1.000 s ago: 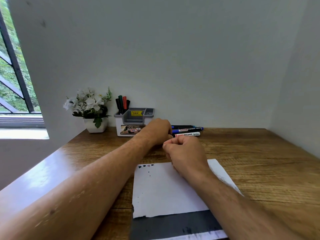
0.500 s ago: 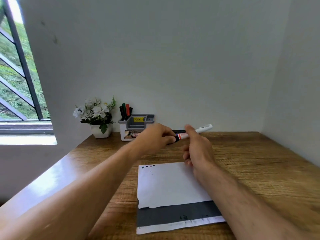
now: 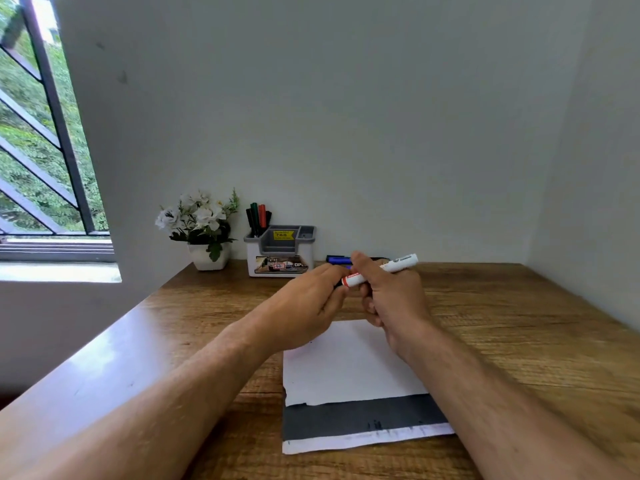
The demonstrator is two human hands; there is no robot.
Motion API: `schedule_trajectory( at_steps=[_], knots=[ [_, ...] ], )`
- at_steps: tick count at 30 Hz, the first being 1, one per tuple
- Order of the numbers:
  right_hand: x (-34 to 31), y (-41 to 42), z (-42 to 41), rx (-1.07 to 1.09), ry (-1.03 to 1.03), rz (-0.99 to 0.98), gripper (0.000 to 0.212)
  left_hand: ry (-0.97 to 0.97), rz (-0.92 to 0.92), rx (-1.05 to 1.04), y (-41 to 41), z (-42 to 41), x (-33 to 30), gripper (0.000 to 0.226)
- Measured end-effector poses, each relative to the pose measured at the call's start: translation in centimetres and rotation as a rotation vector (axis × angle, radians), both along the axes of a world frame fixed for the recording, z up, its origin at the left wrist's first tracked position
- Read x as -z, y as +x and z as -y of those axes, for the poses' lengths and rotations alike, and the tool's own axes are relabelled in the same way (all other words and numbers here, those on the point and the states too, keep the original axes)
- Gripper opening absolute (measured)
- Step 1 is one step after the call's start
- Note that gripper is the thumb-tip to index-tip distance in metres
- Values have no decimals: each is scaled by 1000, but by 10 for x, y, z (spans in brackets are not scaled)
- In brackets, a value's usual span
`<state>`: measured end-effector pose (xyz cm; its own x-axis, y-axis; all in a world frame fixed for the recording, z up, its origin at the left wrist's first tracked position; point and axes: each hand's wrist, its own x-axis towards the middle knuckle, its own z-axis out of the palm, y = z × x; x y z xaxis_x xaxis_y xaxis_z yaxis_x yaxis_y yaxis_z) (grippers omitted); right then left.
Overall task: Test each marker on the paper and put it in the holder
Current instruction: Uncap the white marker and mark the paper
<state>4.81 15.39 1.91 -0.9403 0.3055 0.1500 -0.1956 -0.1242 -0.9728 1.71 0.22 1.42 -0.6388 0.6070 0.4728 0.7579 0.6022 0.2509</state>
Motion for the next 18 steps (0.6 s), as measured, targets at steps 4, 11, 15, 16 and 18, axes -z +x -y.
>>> schedule_trajectory(
  at_steps=[4,11,15,16,18],
  knots=[
    [-2,1,-1,-111,-37,-28,28,40,-28,-19,2,-1,-4,22],
    [-3,3,3,-218,-56,21,29,1,10,-31,3,4,-6,27],
    [-1,1,5,-211,-49,41,23,-7,-8,-39,1,3,-6,31],
    [-1,1,5,-214,-46,31,24,-10,-38,-48,0,3,-5,29],
    [0,1,6,-215,-44,6,29,-7,-90,-60,0,2,-2,20]
  ],
)
